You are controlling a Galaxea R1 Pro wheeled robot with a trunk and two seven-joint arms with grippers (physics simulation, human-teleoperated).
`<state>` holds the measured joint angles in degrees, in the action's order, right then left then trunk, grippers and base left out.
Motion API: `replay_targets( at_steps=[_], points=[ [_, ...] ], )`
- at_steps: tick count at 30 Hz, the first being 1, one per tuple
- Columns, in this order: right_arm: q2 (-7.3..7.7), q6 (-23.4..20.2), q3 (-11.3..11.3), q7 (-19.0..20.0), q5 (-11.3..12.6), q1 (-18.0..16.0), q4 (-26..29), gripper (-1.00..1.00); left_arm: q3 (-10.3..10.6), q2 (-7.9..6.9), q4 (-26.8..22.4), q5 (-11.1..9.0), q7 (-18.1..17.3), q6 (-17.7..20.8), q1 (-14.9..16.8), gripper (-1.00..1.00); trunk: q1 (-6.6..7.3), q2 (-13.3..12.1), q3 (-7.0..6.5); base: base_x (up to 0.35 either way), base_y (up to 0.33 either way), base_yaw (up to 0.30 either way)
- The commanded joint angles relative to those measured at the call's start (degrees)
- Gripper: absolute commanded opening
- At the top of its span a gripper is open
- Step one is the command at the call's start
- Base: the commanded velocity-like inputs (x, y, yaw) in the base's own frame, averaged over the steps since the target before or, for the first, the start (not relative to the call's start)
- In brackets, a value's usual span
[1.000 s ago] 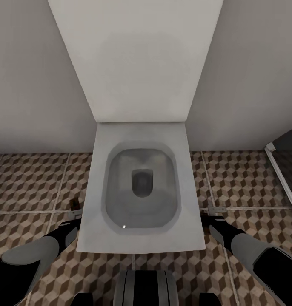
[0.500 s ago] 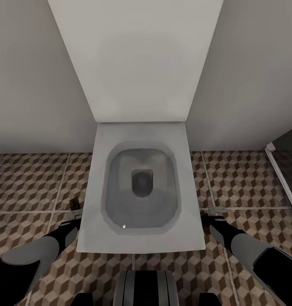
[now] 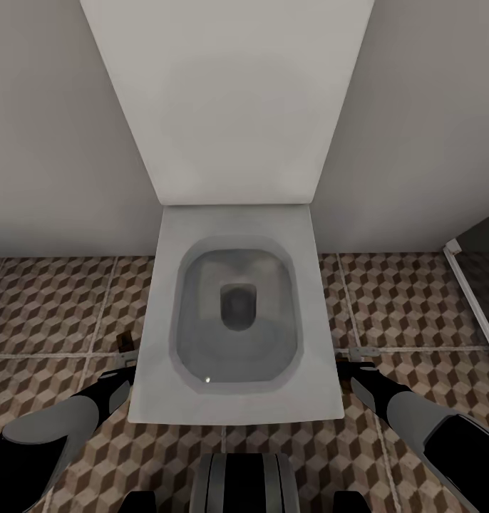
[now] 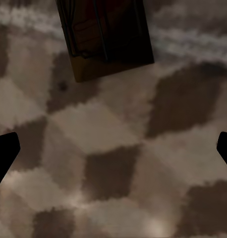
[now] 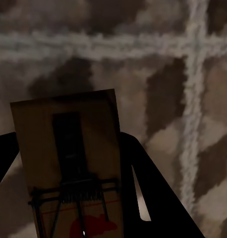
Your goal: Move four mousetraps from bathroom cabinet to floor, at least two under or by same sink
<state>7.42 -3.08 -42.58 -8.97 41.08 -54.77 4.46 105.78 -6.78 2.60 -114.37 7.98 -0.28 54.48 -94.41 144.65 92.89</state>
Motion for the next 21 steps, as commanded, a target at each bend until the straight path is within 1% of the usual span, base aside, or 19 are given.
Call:
replay_targets(
  at_steps=[1, 21],
  points=[
    [0.05, -0.30, -0.48, -0.36, 0.49, 0.01, 0.20, -1.00, 0.46, -0.04, -0.07, -0.43, 0.27, -0.04, 0.11, 1.00, 0.01, 0.01, 0.03, 0.000, 0.000, 0.000],
    [0.34, -0.16, -0.43, -0.50, 0.58, 0.01, 0.20, -1.00, 0.39, -0.09, -0.05, -0.45, 0.28, 0.01, 0.28, 1.00, 0.01, 0.01, 0.03, 0.000, 0.000, 0.000]
  ],
)
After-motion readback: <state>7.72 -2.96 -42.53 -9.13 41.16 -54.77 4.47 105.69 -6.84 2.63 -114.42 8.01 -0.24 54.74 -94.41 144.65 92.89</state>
